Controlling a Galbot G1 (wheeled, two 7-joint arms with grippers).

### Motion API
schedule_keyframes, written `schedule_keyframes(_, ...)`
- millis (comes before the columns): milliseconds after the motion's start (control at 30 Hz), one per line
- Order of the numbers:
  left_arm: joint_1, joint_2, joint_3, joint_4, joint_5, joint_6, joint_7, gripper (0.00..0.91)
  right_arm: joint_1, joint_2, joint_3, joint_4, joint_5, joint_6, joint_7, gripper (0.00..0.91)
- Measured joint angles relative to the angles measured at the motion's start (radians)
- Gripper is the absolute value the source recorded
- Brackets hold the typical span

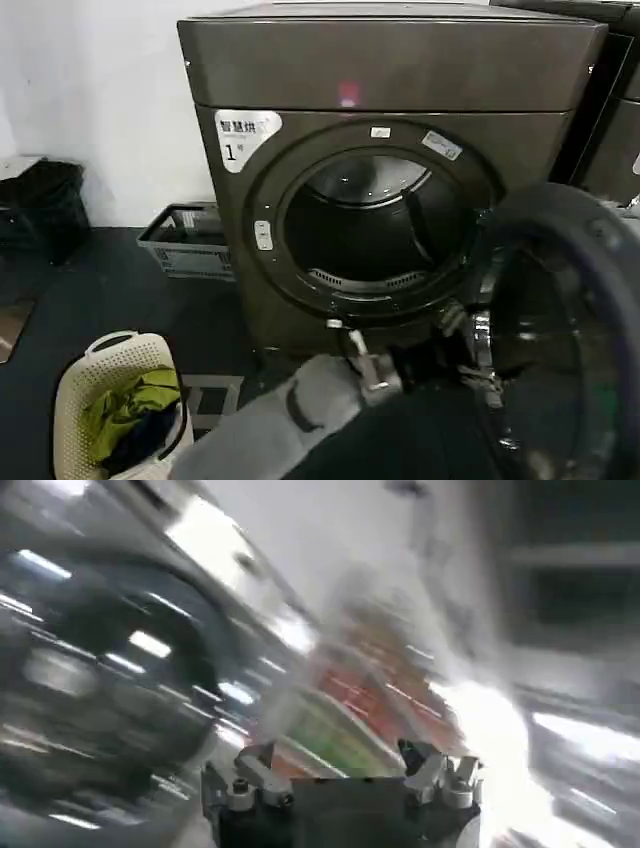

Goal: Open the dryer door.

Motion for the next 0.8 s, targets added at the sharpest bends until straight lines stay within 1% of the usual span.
schedule_keyframes(67, -0.006, -0.02, 0.014, 0.014, 0.008, 0.014, -0.012, 0.907, 0.01, 0.01, 0.019, -0.011, -0.057, -0.055, 0.107, 0.907)
schedule_keyframes(133, -0.017, -0.045, 0.026, 0.036, 0.013, 0.02, -0.016, 0.907, 0.016, 0.021, 0.034, -0.018, -0.102, -0.099, 0.196, 0.907)
schedule_keyframes(233, -0.026, -0.079, 0.038, 0.067, 0.019, 0.023, -0.019, 0.907, 0.028, 0.043, 0.063, -0.034, -0.193, -0.175, 0.334, 0.907)
schedule_keyframes(400, -0.053, -0.128, 0.044, 0.124, 0.012, 0.019, -0.031, 0.907, 0.047, 0.073, 0.112, -0.049, -0.312, -0.282, 0.479, 0.907)
schedule_keyframes(433, -0.057, -0.139, 0.046, 0.136, 0.013, 0.019, -0.033, 0.907, 0.047, 0.077, 0.123, -0.052, -0.33, -0.3, 0.492, 0.907)
schedule_keyframes(533, -0.074, -0.169, 0.055, 0.174, 0.016, 0.017, -0.033, 0.907, 0.04, 0.083, 0.154, -0.059, -0.347, -0.355, 0.522, 0.907)
schedule_keyframes(600, -0.085, -0.186, 0.062, 0.199, 0.016, 0.017, -0.034, 0.907, 0.03, 0.083, 0.174, -0.069, -0.36, -0.365, 0.529, 0.907)
schedule_keyframes(700, -0.099, -0.21, 0.072, 0.232, 0.015, 0.017, -0.036, 0.907, 0.018, 0.083, 0.201, -0.095, -0.398, -0.34, 0.515, 0.907)
schedule_keyframes(800, -0.111, -0.233, 0.076, 0.262, 0.011, 0.017, -0.039, 0.907, 0.009, 0.083, 0.223, -0.136, -0.409, -0.329, 0.501, 0.907)
